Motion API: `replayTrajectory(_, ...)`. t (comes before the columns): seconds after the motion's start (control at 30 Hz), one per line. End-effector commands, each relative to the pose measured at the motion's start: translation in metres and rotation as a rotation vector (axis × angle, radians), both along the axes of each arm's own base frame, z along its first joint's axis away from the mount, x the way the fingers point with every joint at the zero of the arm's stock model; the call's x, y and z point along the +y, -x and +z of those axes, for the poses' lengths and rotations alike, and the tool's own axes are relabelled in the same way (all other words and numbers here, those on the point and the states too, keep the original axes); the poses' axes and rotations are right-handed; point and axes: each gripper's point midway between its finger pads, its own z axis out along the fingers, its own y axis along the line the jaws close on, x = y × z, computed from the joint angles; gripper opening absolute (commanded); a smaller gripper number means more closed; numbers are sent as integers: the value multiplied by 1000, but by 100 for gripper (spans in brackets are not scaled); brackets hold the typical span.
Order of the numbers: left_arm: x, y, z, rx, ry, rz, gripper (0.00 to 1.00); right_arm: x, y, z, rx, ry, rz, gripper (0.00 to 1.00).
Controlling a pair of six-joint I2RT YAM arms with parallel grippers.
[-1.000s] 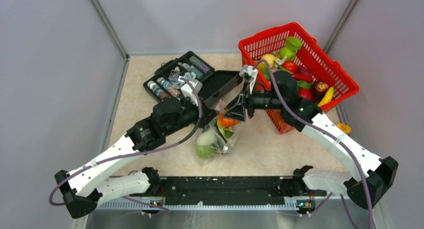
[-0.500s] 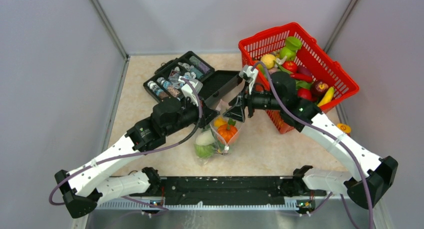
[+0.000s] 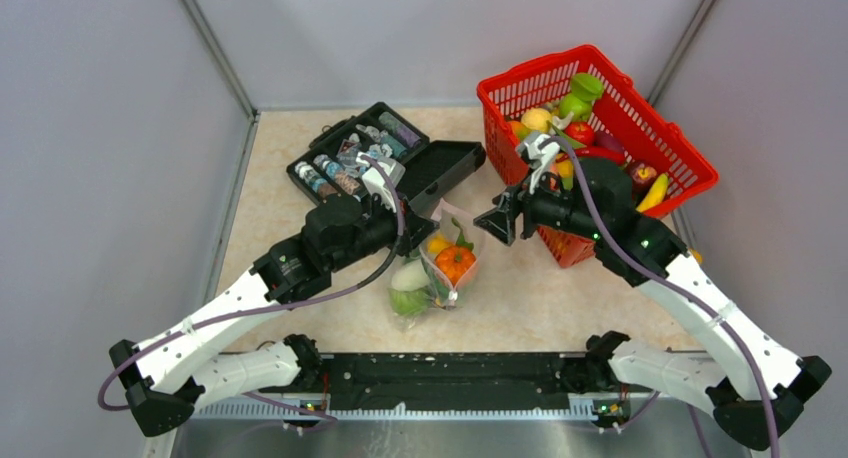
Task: Place the food in the zip-top bag and seal the zipper
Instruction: Place the fake vegetable in the zipper food storage bag, then adjust the zipper food storage bag at the center of the board.
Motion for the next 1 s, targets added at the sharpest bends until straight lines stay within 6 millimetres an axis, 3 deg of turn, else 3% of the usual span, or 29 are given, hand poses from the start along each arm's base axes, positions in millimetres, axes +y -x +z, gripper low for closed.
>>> replayTrajectory(0.0, -2, -4, 35, -66, 87, 14, 0, -5, -5, -42, 144, 76, -90, 62)
replayTrajectory(0.1, -3, -5, 35, -64, 84, 15, 0, 4, -7, -68, 244, 92, -91, 59)
replayTrajectory(0.2, -3, -5, 34, -61, 80, 15, 0, 14, -11, -80, 299, 66, -94, 55)
replayTrajectory(0.37, -2, -4, 32, -56, 74, 14, 0, 18, -16, -86, 320, 73, -104, 32)
replayTrajectory(0.5, -3, -5, 28, -49, 66, 16, 0, 15, -17, -70, 269, 41, -109, 6)
replayTrajectory(0.57, -3, -6, 25, -43, 59, 18, 0, 10, -19, -59, 231, 24, -136, 0)
replayTrajectory(0.8, -4, -5, 29, -46, 68, 15, 0, -9, -23, -16, 89, -37, -205, 0)
replayTrajectory(0.97, -7, 4, 40, -73, 97, -44, 1, -11, -18, -2, 64, -60, -194, 0)
